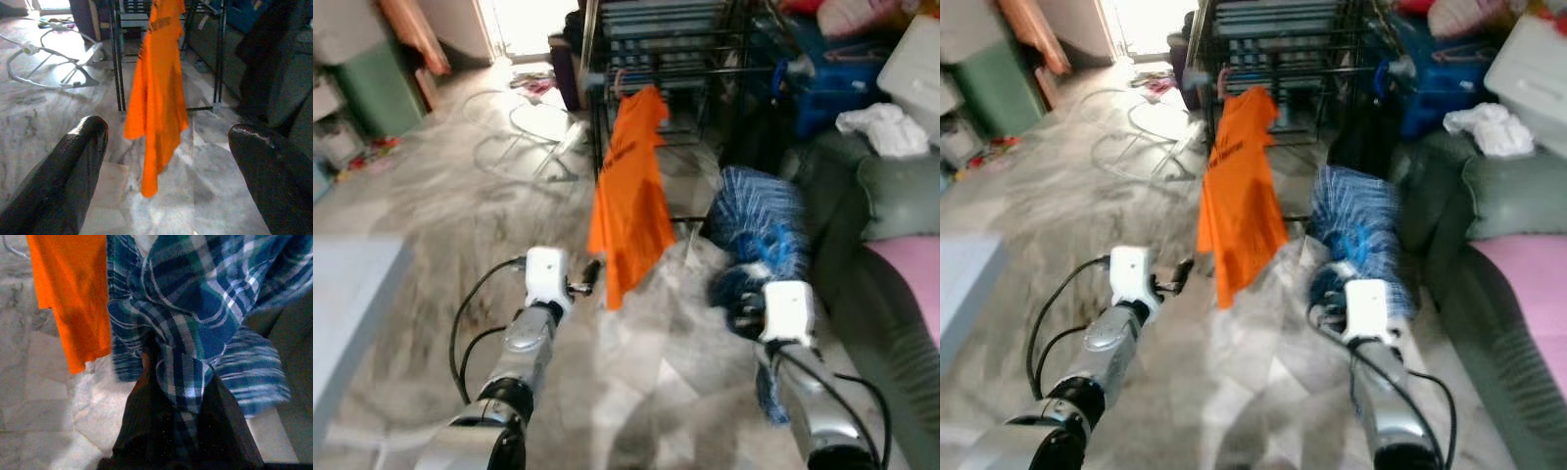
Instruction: Hang hanger
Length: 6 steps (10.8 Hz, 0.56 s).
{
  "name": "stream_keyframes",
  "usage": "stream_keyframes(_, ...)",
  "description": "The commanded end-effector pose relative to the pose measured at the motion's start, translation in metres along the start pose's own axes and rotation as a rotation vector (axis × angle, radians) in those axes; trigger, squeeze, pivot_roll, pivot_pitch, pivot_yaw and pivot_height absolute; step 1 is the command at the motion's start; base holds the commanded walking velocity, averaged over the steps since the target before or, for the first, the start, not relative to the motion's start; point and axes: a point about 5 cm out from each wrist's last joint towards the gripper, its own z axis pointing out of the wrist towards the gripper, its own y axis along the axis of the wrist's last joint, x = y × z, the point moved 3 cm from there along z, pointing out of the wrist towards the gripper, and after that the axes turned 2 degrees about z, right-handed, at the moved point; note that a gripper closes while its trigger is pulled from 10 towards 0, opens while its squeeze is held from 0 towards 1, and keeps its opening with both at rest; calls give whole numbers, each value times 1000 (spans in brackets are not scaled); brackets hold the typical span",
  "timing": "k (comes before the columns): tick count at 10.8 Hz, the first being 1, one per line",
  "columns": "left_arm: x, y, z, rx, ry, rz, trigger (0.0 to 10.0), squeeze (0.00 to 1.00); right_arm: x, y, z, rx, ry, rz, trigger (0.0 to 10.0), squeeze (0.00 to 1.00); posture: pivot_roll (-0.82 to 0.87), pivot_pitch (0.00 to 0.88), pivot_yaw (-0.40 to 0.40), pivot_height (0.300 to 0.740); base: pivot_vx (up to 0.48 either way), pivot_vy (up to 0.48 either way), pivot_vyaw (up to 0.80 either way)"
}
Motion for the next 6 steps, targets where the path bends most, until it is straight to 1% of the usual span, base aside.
stream_keyframes(1, 1, 0, -1, -6, 29, 20, 10000, 0, 3, 8, 1, -31, 21, -14, 10000, 0, -421, 58, 17, 740, 368, 0, 0)
stream_keyframes(2, 19, -2, -6, -9, 112, 64, 10000, 0, 18, 12, 3, -60, 70, -21, 10000, 0, -374, 54, -2, 740, 315, 0, 0)
stream_keyframes(3, 31, -3, -12, -15, 160, 93, 10000, 0, 24, 14, 6, -71, 89, -27, 10000, 0, -341, 55, -8, 740, 315, 240, 0)
stream_keyframes(5, 58, -5, -26, -41, 235, 125, 10000, 0, 41, 17, 13, -74, 138, -26, 10000, 0, -257, 61, -28, 740, 317, 0, 0)
stream_keyframes(6, 69, -7, -35, -41, 279, 152, 10000, 0, 46, 19, 16, -78, 148, -26, 10000, 0, -204, 69, -35, 740, 319, 0, 0)
